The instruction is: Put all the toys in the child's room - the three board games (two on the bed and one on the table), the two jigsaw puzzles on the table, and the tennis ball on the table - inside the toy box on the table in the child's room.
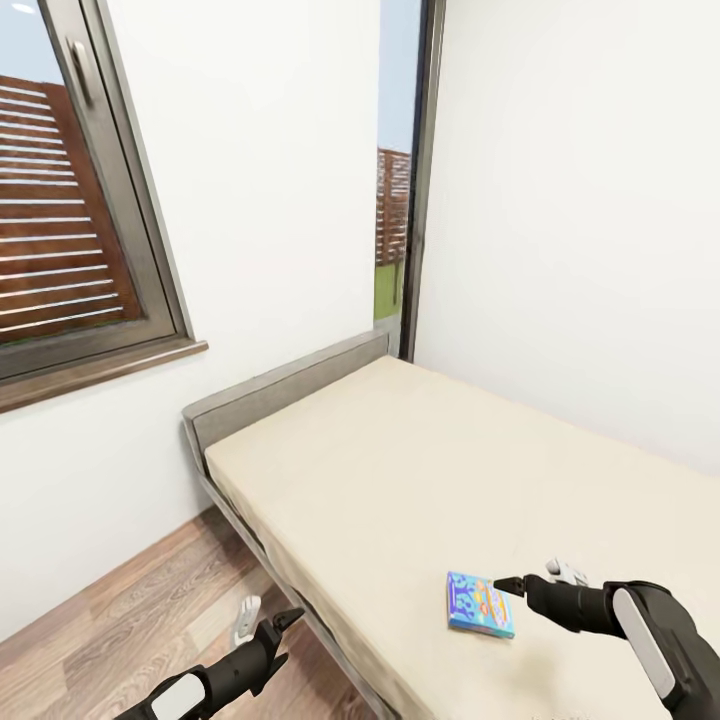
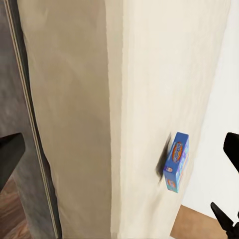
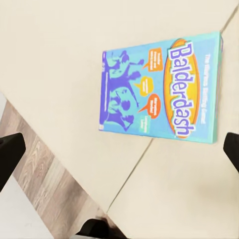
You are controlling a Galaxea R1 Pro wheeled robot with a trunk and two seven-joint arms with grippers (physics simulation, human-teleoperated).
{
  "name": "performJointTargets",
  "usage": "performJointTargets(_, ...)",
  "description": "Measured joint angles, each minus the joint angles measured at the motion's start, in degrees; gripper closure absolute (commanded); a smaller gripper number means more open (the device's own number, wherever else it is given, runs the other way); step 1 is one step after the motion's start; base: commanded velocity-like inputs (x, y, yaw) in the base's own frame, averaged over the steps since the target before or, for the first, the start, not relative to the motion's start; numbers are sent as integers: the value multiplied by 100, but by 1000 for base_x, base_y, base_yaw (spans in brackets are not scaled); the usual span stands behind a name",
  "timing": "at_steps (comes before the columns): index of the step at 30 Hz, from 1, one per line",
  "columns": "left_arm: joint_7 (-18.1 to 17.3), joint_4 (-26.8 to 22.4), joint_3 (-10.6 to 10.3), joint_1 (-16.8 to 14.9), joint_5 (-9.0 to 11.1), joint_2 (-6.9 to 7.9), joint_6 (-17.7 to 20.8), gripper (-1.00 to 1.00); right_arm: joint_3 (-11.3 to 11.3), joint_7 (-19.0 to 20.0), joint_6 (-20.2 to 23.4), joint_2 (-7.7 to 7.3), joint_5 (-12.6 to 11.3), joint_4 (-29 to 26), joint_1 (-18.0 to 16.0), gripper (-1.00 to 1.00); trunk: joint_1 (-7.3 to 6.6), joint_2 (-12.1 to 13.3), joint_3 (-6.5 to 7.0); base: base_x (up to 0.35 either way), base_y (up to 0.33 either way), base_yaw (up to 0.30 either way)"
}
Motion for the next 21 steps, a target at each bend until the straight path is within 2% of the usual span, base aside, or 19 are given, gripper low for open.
performJointTargets(8,-6,6,7,0,6,23,3,-100,-1,-77,8,-46,14,42,-83,-100,176,-321,-144,0,0,0)
performJointTargets(11,-6,8,8,0,6,42,3,-100,0,-232,12,-133,13,509,-346,-100,242,-441,-197,0,0,0)
performJointTargets(12,-7,7,8,0,6,42,3,-100,0,-234,13,-134,8,515,-350,-100,264,-481,-215,0,0,0)
performJointTargets(16,-7,10,9,0,7,70,5,-100,3,-384,8,-192,5,1323,-847,-100,352,-642,-287,0,0,0)
performJointTargets(21,-9,91,8,0,6,158,7,-100,5,-451,0,-220,-4,1729,-1122,-100,461,-842,-377,0,0,0)
